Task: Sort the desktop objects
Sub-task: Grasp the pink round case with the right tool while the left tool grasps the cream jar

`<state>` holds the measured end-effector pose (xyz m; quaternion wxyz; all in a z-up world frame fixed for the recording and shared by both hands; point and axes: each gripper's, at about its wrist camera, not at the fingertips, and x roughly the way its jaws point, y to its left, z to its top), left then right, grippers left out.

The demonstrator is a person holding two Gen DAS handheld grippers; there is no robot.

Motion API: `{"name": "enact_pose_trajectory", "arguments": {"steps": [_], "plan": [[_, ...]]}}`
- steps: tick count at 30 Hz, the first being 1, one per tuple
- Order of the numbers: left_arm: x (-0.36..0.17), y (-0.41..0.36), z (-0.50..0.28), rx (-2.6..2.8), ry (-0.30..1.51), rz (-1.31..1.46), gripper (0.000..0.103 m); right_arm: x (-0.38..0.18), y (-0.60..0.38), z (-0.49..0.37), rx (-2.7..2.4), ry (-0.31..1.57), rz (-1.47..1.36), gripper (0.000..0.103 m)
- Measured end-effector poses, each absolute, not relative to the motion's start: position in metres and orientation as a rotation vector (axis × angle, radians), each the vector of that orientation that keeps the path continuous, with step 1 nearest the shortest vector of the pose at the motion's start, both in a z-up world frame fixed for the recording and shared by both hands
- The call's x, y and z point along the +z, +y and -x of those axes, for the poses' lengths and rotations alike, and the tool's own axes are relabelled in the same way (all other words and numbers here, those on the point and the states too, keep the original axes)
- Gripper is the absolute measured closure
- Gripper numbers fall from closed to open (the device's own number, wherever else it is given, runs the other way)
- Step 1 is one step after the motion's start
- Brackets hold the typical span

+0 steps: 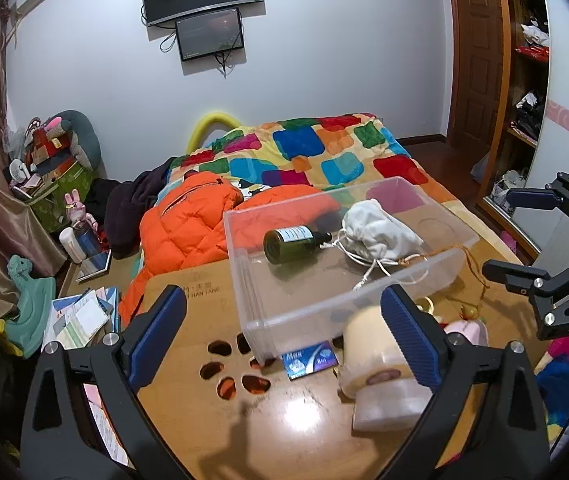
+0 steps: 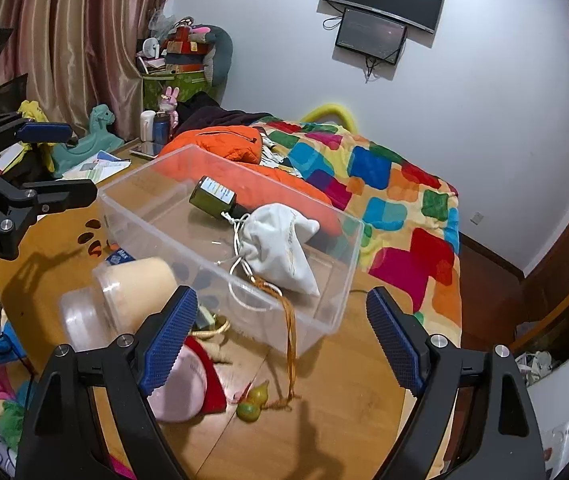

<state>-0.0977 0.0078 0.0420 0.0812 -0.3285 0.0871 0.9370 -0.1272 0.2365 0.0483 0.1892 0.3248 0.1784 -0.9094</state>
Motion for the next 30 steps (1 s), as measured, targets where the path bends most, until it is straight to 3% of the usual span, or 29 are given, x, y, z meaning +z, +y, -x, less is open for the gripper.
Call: {"name": "enact_pose_trajectory", "arguments": {"steps": [5,30], "plan": [[0.039,0.009,0.085,2.792,0.242,0.985,0.004,0.044,0.244,0.115,-2.566,0.475,-0.922,0.013],[-0.019,0.037,0.049,2.688,0.179,1.106,0.004,0.005,0.244,0.076,-2.444,0.287,-0.986,0.012]]}}
